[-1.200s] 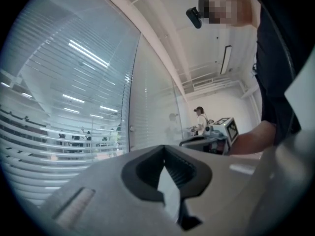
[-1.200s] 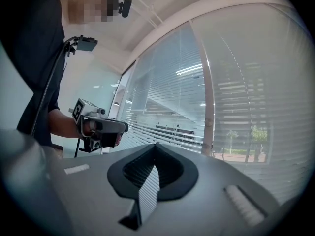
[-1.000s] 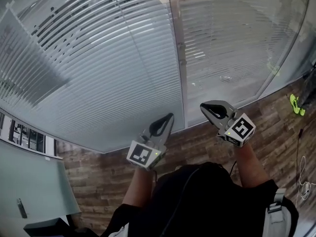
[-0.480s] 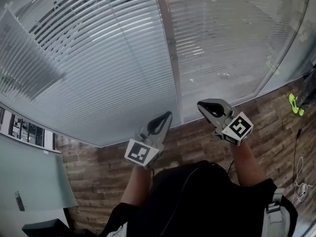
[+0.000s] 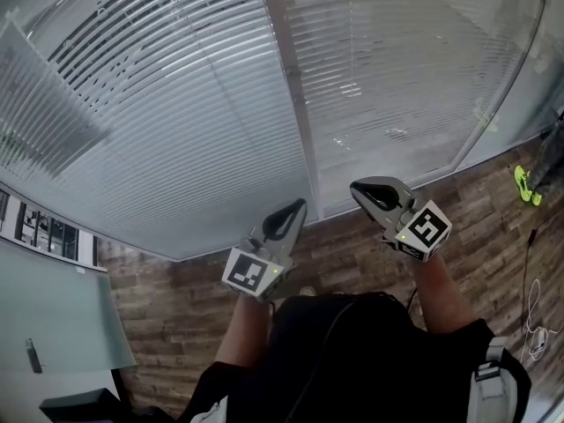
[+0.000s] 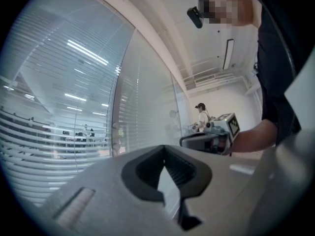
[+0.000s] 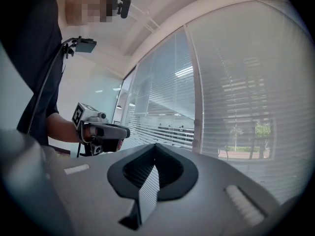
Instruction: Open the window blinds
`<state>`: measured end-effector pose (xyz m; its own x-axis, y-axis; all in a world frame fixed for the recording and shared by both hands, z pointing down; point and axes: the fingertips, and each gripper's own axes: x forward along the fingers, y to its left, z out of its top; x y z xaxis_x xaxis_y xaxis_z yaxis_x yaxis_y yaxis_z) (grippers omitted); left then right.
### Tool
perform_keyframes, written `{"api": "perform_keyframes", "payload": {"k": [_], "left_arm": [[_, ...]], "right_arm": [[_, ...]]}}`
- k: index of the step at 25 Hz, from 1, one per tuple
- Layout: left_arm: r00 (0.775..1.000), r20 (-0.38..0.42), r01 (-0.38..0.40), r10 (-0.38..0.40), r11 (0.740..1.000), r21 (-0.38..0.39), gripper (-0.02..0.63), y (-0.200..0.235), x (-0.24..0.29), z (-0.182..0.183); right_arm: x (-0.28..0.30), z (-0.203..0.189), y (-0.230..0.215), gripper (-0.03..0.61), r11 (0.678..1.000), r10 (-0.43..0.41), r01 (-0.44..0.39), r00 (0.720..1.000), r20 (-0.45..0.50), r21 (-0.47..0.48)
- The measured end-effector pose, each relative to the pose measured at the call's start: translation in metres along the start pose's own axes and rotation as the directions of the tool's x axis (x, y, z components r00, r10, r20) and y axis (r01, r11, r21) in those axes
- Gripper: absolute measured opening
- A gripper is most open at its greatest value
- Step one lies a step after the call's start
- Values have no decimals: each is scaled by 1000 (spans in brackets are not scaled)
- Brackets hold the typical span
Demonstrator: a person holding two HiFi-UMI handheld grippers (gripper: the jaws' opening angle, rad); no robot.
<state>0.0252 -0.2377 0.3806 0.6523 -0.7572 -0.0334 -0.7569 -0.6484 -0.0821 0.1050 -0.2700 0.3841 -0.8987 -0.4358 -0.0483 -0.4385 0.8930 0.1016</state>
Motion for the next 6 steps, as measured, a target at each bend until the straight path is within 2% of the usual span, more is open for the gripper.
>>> {"api": "perform_keyframes", "payload": {"k": [6], "left_arm": [[1000,17,6,-6,1000,22,5,0,8,-10]], "right_arm": [[-4,-1,-12,6,1000,-26,26,999,20,18]]}}
